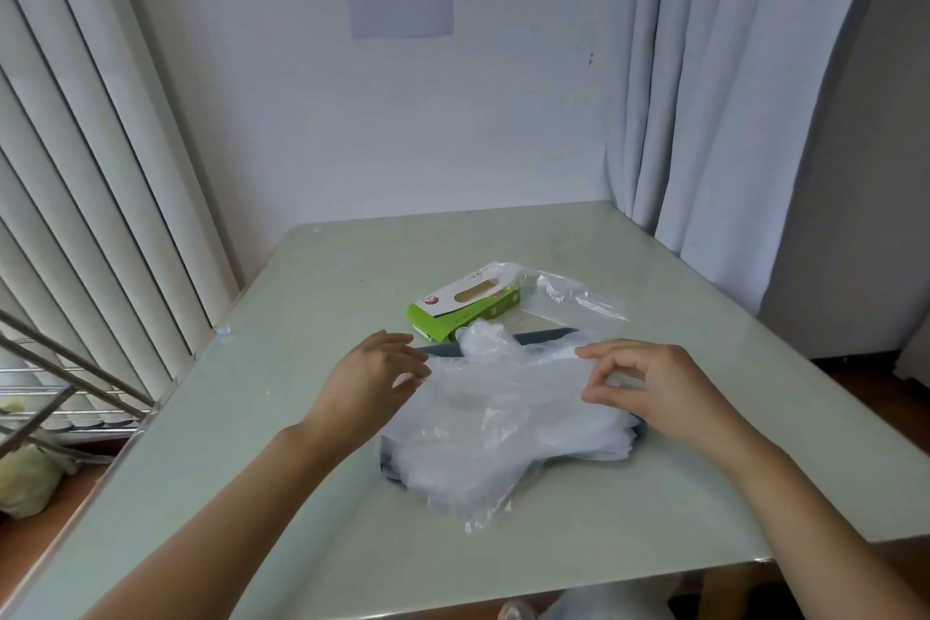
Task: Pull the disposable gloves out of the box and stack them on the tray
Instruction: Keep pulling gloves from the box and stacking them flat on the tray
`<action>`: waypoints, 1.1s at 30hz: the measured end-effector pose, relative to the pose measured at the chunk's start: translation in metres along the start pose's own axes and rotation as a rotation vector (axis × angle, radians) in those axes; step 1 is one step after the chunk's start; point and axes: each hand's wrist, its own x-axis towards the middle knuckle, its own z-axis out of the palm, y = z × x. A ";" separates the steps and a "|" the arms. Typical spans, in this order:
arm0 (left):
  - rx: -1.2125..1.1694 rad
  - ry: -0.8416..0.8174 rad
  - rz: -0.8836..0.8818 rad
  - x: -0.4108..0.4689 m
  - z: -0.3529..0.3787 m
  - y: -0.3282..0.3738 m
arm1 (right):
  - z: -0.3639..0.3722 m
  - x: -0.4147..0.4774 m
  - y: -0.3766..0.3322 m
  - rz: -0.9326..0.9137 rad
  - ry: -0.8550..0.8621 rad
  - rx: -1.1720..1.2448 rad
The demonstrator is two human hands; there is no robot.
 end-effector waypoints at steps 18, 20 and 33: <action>-0.952 -0.406 -0.806 0.045 -0.053 0.020 | -0.014 0.034 -0.025 0.179 0.099 0.215; -0.825 -0.432 -0.805 0.041 -0.036 0.014 | -0.004 0.041 -0.015 0.184 0.043 0.142; -0.112 -0.402 -0.731 0.042 -0.005 -0.006 | 0.021 0.053 0.034 0.281 -0.020 -0.058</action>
